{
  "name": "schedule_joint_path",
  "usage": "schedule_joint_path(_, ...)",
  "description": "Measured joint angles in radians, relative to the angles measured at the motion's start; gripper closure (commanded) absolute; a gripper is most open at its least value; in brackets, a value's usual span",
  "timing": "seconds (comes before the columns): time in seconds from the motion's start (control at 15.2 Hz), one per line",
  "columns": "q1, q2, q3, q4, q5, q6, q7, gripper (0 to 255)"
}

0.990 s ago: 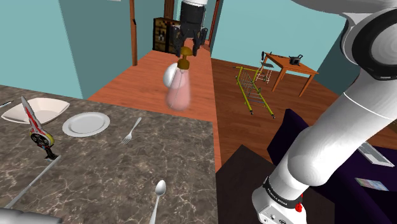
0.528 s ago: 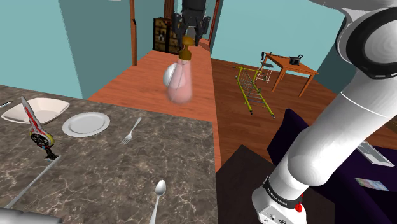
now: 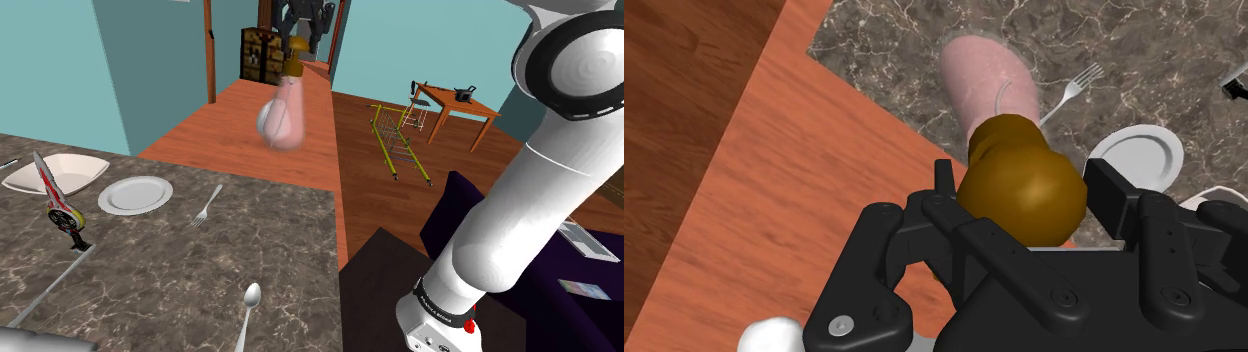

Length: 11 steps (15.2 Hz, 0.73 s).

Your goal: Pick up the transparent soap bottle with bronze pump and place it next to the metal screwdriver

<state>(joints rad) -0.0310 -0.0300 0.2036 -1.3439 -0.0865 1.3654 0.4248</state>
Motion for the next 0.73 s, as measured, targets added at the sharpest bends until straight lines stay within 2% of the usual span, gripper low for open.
schedule_joint_path(0.4,0.008,0.065,0.008,0.167,-0.017,-0.104,0.002,255)
schedule_joint_path(0.73,0.028,0.165,0.020,0.383,-0.049,-0.224,0.005,255)
